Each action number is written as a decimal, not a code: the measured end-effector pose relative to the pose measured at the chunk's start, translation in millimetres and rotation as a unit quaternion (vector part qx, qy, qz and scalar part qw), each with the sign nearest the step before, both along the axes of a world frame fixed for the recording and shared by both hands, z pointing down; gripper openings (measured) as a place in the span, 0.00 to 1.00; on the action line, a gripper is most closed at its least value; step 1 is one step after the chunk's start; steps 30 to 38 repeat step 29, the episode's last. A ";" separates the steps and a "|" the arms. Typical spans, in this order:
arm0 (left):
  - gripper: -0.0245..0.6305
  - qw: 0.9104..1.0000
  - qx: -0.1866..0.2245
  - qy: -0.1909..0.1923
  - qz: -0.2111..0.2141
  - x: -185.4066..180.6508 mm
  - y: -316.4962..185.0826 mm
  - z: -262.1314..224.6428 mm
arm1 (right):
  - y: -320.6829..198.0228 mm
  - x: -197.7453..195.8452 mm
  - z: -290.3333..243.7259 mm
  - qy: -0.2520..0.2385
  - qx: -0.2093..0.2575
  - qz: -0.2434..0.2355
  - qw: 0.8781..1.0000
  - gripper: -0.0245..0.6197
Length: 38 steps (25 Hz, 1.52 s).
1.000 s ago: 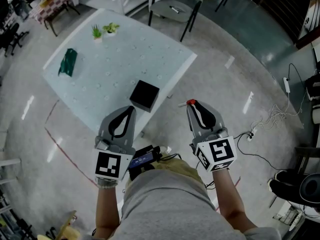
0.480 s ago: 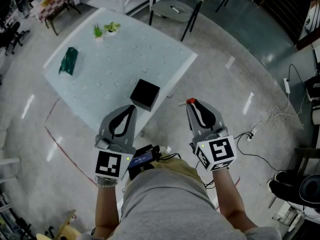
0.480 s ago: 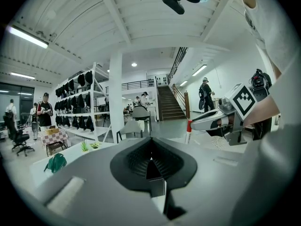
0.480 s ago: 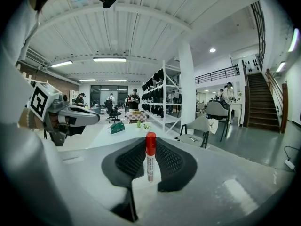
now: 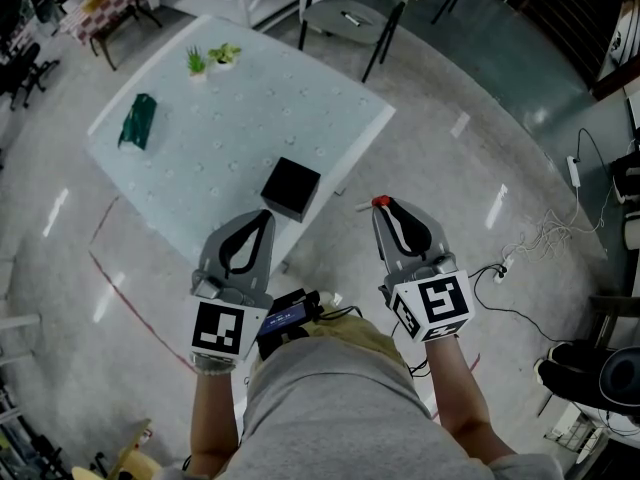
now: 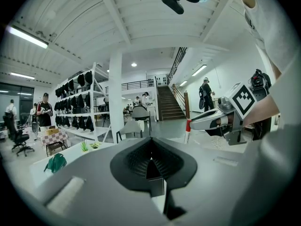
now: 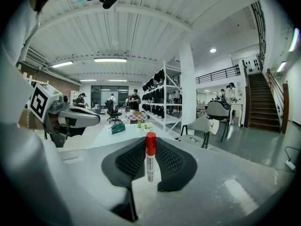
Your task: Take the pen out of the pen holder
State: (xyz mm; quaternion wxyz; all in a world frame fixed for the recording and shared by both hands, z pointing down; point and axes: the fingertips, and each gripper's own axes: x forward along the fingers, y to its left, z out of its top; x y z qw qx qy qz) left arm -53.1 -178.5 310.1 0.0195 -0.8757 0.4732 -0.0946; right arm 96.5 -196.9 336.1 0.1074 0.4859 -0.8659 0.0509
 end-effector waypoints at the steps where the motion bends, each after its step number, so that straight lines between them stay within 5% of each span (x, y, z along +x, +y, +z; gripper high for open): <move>1: 0.04 1.000 0.000 0.000 0.000 -0.1 0.1 -0.2 | 0.3 -0.2 -0.3 0.001 0.000 -0.001 1.000 0.13; 38: 0.04 1.000 -0.003 0.002 -0.009 -6.2 -2.9 0.9 | -0.8 -2.2 0.9 0.007 -0.003 -0.002 1.000 0.13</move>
